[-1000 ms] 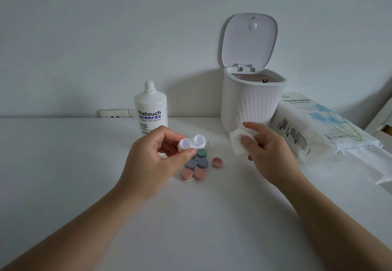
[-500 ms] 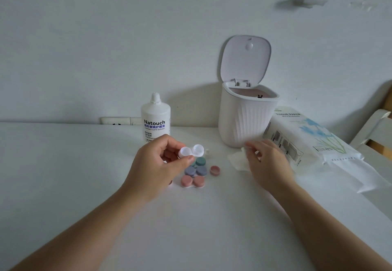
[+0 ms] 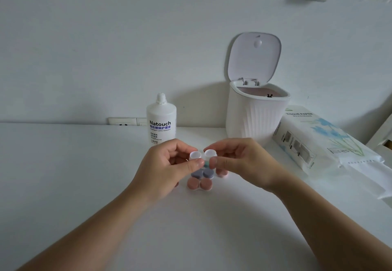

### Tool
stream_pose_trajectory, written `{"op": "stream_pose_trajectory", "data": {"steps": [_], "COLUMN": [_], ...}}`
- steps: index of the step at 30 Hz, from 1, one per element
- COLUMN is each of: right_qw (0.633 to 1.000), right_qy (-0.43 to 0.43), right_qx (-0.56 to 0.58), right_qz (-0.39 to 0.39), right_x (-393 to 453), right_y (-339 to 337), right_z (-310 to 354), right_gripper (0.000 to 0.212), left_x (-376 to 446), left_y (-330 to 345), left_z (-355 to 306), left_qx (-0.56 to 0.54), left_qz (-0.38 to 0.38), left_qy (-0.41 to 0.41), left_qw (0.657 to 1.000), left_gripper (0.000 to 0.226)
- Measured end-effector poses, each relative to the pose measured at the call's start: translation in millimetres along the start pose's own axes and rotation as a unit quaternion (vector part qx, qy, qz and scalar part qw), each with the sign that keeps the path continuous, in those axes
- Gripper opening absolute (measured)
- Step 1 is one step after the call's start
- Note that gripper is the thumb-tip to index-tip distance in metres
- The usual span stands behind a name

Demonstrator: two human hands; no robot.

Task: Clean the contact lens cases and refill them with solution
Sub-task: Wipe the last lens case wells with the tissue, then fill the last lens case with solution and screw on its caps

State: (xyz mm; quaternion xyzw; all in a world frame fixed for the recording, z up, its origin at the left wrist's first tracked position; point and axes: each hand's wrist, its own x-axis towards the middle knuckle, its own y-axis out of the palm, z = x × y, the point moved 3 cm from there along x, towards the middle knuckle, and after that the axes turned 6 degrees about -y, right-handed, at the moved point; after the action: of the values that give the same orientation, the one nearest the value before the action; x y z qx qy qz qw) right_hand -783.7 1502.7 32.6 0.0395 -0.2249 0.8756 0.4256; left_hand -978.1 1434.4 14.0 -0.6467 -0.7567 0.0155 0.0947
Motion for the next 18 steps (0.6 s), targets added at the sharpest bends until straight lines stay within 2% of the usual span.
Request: {"op": "stream_pose_trajectory", "data": {"steps": [4,9,12,14,16,18], "right_qw": [0.998,0.997,0.998,0.998,0.996,0.993], "right_qy": [-0.016,-0.014,-0.020,-0.019,-0.010,-0.001], "right_qx": [0.057,0.078,0.063,0.064,0.086,0.103], "right_qz": [-0.007,-0.006,0.008,-0.002,-0.026,-0.052], "right_x": [-5,-9,-9,-10,-10,-10], "right_y": [5,4,6,5,3,1], "right_z": [-11,-23,-22,-20,-20,-21], "right_gripper": [0.021,0.023,0.016,0.013,0.013,0.012], "left_x": [1,0,-1,-2,-2,-3], "left_y": [2,5,7,6,1,-7], "left_z": [1,7,7,6,5,2], "left_qx": [-0.005,-0.005,0.013,0.056,0.083,0.064], "left_qz": [0.018,0.057,0.068,0.045,-0.019,-0.087], "left_qy": [0.023,0.036,0.044,0.068,0.084,0.105], "left_qw": [1.000,0.998,0.997,0.995,0.993,0.989], "left_gripper": [0.013,0.013,0.010,0.011,0.017,0.019]}}
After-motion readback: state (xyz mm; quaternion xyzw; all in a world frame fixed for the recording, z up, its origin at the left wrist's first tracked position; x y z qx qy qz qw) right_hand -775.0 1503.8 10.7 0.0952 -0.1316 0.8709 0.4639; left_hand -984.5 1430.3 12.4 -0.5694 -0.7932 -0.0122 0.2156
